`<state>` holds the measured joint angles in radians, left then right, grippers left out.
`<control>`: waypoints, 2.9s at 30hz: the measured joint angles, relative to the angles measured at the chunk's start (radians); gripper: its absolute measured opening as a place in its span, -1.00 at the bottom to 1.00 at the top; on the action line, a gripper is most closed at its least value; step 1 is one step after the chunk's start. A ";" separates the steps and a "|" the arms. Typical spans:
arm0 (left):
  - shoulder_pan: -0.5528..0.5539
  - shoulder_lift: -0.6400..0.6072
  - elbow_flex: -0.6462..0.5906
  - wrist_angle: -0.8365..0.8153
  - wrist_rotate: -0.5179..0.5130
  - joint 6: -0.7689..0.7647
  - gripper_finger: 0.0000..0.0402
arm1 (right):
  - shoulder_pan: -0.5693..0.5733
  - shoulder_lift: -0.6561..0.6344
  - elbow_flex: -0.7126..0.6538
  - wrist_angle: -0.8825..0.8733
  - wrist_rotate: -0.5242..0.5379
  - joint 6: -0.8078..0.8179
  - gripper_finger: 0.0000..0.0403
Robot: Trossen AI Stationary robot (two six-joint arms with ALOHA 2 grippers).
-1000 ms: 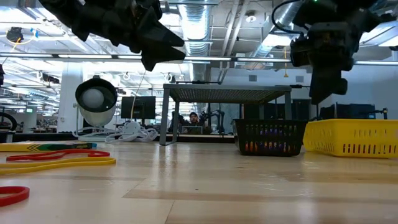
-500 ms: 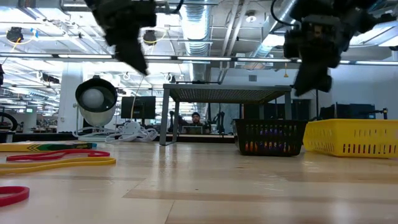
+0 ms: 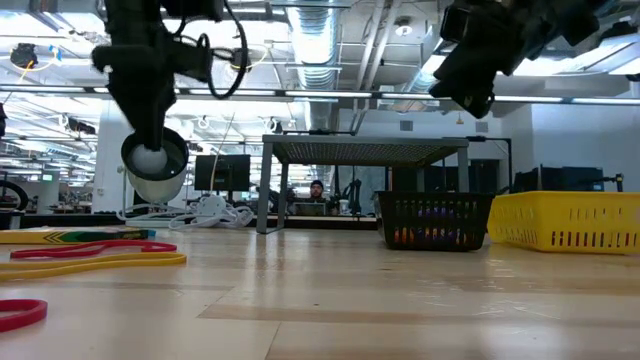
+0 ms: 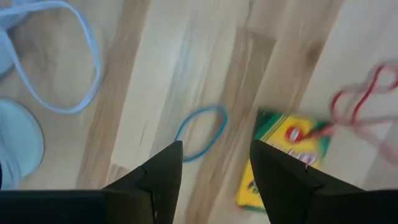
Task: Pick & Place Office Desk Supplies
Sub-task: Put the blue rubber band into the yellow basket
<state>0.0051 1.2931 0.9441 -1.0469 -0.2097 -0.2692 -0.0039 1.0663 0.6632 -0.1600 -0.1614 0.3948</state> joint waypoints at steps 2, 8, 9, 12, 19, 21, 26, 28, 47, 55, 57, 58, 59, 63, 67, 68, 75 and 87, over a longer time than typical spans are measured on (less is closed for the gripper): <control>0.001 0.016 -0.022 -0.005 -0.001 0.023 -0.10 | 0.010 0.002 0.000 -0.001 0.003 -0.003 -0.44; 0.002 0.115 -0.084 0.050 0.000 0.058 -0.10 | 0.038 0.002 0.000 0.013 0.005 -0.006 -0.44; 0.002 0.131 -0.093 0.075 0.000 0.065 -0.10 | 0.040 0.002 0.000 0.021 0.005 -0.006 -0.44; 0.002 0.179 -0.100 0.124 0.006 0.097 -0.10 | 0.044 0.002 0.000 0.024 0.005 -0.013 -0.44; 0.004 0.232 -0.101 0.159 0.027 0.135 -0.10 | 0.043 0.002 0.000 0.026 0.006 -0.013 -0.44; 0.004 0.237 -0.101 0.184 0.037 0.145 -0.10 | 0.043 0.002 0.000 0.027 0.006 -0.027 -0.44; 0.004 0.250 -0.104 0.195 0.064 0.160 -0.10 | 0.043 0.002 0.000 0.037 0.019 -0.038 -0.44; 0.004 0.252 -0.112 0.197 0.068 0.160 -0.10 | 0.043 0.002 0.000 0.037 0.032 -0.039 -0.44; 0.012 0.308 -0.171 0.260 0.051 0.161 -0.13 | 0.071 0.002 0.000 0.052 0.137 -0.058 -0.44; 0.012 0.310 -0.173 0.275 0.048 0.161 -0.64 | 0.114 0.002 0.000 0.076 0.192 -0.089 -0.44; 0.012 0.311 -0.173 0.282 0.041 0.160 -0.83 | 0.120 0.002 0.000 0.094 0.193 -0.092 -0.44; 0.012 0.311 -0.173 0.284 0.041 0.159 -0.91 | 0.122 0.002 0.000 0.098 0.193 -0.092 -0.44; 0.013 0.311 -0.173 0.284 0.040 0.157 -0.95 | 0.122 0.002 0.000 0.098 0.193 -0.092 -0.44; 0.013 0.311 -0.173 0.284 0.040 0.156 -0.98 | 0.122 0.002 0.000 0.098 0.194 -0.092 -0.44; 0.013 0.303 -0.173 0.283 0.041 0.156 -1.00 | 0.122 0.002 0.000 0.094 0.220 -0.092 -0.44; 0.013 0.299 -0.173 0.283 0.041 0.156 -1.00 | 0.122 0.002 0.000 0.093 0.225 -0.092 -0.44; 0.016 0.202 -0.155 0.268 0.016 0.131 -1.00 | 0.122 0.002 0.000 0.093 0.241 -0.092 -0.44; -0.001 -0.054 -0.154 0.281 0.082 0.001 -1.00 | 0.122 0.002 -0.001 0.137 0.242 -0.125 -0.44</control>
<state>0.0041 1.2391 0.7902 -0.7662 -0.1280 -0.2685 0.1177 1.0687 0.6624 -0.0231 0.0803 0.2701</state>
